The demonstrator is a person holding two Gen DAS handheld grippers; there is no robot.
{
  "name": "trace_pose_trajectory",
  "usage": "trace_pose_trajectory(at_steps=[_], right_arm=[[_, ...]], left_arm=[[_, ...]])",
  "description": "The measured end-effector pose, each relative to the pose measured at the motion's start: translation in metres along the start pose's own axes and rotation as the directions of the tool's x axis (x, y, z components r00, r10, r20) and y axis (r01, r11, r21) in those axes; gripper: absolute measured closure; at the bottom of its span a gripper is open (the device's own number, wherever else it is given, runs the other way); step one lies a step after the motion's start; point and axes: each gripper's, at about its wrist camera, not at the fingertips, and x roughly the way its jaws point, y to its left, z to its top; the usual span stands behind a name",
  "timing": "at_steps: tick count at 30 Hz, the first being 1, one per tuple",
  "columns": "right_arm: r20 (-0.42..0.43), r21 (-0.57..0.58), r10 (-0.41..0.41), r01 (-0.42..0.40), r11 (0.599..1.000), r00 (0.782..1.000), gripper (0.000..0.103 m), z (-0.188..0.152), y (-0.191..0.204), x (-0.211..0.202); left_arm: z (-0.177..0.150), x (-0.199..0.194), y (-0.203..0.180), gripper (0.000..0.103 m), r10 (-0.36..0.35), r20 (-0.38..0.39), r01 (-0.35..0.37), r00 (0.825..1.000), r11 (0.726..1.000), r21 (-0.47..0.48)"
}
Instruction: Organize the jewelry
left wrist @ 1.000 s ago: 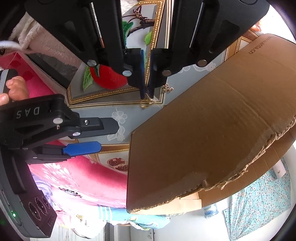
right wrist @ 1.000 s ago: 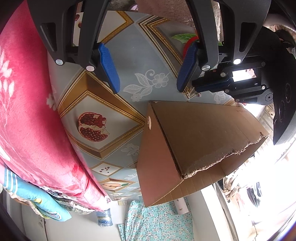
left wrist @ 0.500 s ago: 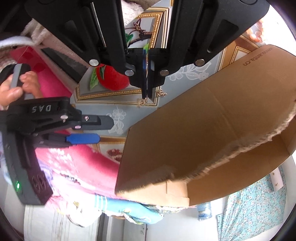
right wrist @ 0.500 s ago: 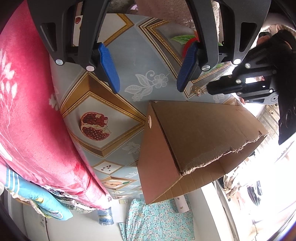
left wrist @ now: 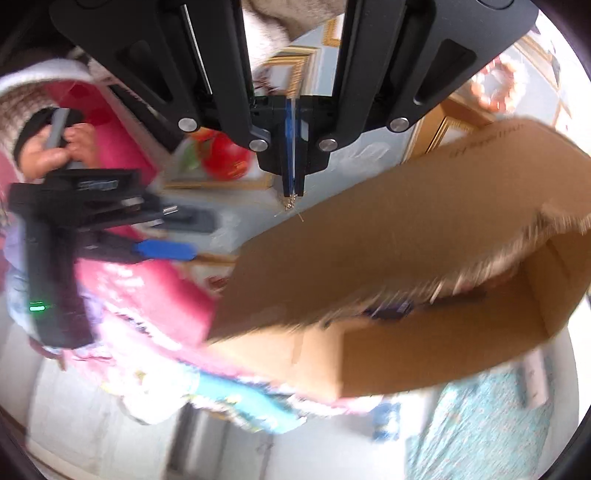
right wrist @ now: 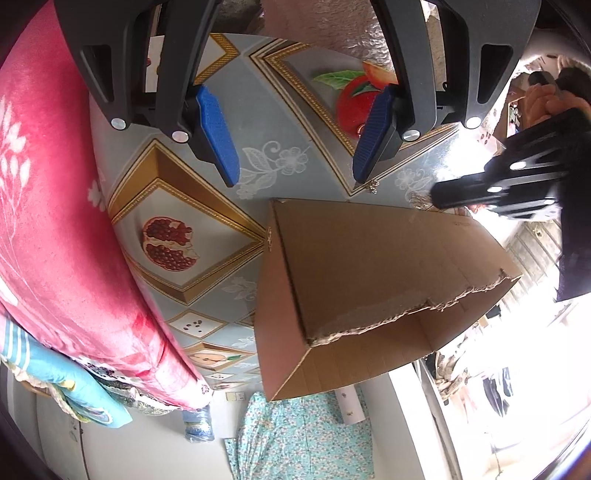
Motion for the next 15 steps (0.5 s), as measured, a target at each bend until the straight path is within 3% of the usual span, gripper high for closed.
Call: trace_pose_trajectory(at_steps=[5,10,15], right_arm=[[0.0,-0.041,0.033,-0.033,0.999,0.999,0.042,-0.004,0.011,-0.004],[-0.04,-0.088,0.079,-0.083,0.993,0.996,0.063,-0.01,0.028,0.002],[-0.082,-0.115,0.091,-0.1,0.988,0.993,0.076,-0.017,0.043,0.011]], left_arm=[[-0.004,-0.007,0.005,0.103,0.008,0.023,-0.009,1.0,1.0,0.009],[-0.008,-0.002,0.006,0.103,0.015,0.018,-0.015,1.0,1.0,-0.001],[-0.01,-0.004,0.009,0.103,0.015,0.029,-0.015,0.999,1.0,-0.004]])
